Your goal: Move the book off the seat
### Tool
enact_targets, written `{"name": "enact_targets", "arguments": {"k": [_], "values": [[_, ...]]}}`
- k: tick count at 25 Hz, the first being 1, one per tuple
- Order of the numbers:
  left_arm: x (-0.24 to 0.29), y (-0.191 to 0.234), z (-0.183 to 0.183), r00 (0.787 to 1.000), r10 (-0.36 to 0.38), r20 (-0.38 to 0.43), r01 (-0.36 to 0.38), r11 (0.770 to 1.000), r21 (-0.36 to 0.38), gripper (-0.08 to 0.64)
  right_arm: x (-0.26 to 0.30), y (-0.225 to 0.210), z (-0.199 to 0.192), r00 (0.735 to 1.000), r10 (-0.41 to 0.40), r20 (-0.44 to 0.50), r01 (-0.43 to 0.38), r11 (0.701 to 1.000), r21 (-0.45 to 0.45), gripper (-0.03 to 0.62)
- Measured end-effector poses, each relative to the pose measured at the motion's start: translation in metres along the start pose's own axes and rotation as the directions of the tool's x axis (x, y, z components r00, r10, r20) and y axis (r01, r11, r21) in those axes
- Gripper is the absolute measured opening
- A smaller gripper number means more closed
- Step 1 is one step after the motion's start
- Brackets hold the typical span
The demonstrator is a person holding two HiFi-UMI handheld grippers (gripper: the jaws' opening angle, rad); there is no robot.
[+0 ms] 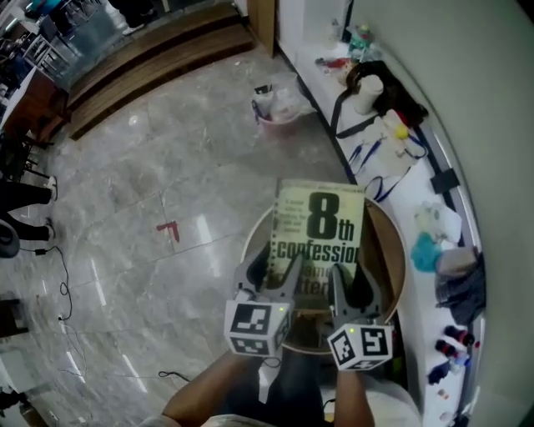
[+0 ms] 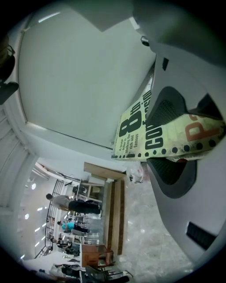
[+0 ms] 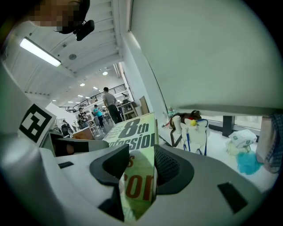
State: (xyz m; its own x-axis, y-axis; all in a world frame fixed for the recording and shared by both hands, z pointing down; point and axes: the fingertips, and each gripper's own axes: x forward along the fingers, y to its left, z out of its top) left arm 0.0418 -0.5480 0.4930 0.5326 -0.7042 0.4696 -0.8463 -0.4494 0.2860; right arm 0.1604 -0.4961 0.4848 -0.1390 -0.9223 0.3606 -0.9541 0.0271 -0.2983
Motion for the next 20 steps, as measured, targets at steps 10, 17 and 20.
{"name": "enact_targets", "arguments": {"k": [10,17,20], "values": [[0.084,0.003,-0.144,0.983,0.070,-0.172,-0.085,0.993,-0.077,0.244,0.042,-0.088,-0.131,0.983,0.021,-0.184,-0.015,0.999,0.033,0.183],[0.113,0.006,-0.219,0.955,0.084,-0.285,-0.128,0.982,-0.139,0.244,0.054,-0.122,-0.199,0.951,0.024,-0.308,-0.013,0.999,0.036,0.183],[0.121,0.009,-0.237,0.950,0.087,-0.301,-0.135,0.980,-0.144,0.244,0.059,-0.130,-0.214,0.942,0.022,-0.334,-0.013,0.999,0.030,0.183]]}}
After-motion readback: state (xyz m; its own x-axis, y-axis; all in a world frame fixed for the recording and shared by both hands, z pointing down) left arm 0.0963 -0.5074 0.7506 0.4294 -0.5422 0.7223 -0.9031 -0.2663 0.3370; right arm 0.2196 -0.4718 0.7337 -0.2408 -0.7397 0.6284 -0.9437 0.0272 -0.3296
